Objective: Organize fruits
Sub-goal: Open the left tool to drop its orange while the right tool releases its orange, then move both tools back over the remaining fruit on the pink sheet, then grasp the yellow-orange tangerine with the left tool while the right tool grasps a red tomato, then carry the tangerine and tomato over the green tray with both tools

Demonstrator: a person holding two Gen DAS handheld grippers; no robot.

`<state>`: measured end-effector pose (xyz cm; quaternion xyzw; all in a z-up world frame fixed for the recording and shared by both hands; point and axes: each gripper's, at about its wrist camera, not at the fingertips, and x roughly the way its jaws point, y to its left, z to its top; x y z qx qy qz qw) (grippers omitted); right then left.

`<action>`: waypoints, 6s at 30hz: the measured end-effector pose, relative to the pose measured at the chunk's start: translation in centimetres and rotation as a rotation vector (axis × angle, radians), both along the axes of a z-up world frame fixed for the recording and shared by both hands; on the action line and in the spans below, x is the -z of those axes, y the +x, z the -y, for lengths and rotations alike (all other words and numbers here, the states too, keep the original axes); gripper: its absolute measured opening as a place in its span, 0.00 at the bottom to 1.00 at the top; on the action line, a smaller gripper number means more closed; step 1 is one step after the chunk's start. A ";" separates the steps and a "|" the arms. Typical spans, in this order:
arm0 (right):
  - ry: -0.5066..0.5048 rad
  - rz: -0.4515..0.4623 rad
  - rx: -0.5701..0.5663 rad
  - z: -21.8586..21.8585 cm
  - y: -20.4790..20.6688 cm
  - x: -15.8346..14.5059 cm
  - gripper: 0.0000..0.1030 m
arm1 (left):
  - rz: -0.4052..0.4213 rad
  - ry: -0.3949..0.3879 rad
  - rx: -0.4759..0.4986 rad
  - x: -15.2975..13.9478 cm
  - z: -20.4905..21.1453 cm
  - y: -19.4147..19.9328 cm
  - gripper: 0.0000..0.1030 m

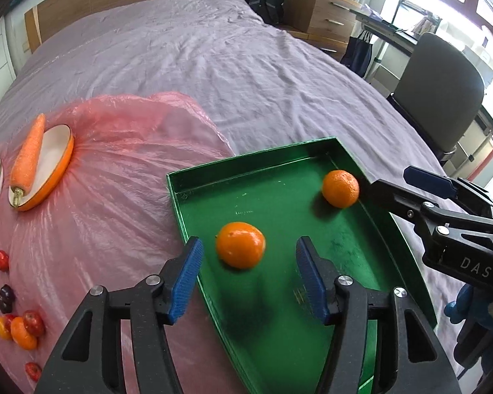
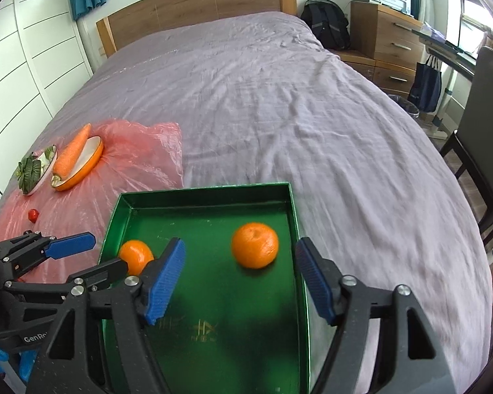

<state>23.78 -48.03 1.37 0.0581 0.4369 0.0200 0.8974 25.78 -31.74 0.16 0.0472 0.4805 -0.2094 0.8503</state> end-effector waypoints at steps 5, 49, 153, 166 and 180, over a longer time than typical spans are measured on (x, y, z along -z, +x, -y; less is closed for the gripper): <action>0.043 -0.024 0.026 0.2 -3.0 -0.9 1.00 | -0.001 -0.020 0.026 -1.2 -1.3 -2.6 0.52; 0.116 -0.303 -0.055 -10.7 -20.0 0.4 1.00 | -0.028 0.093 -0.025 -0.7 -15.9 -13.5 0.52; -0.084 -0.229 -0.975 -37.9 3.2 4.6 0.41 | -0.196 -0.053 -0.601 5.6 -38.7 -3.6 0.30; 0.034 -0.245 -0.871 -33.9 -1.1 2.0 0.41 | -0.208 -0.033 -0.604 4.0 -38.5 -7.7 0.30; 0.122 -0.338 -0.747 -29.3 -8.5 2.3 0.41 | -0.272 0.037 -0.490 2.9 -34.7 -13.1 0.30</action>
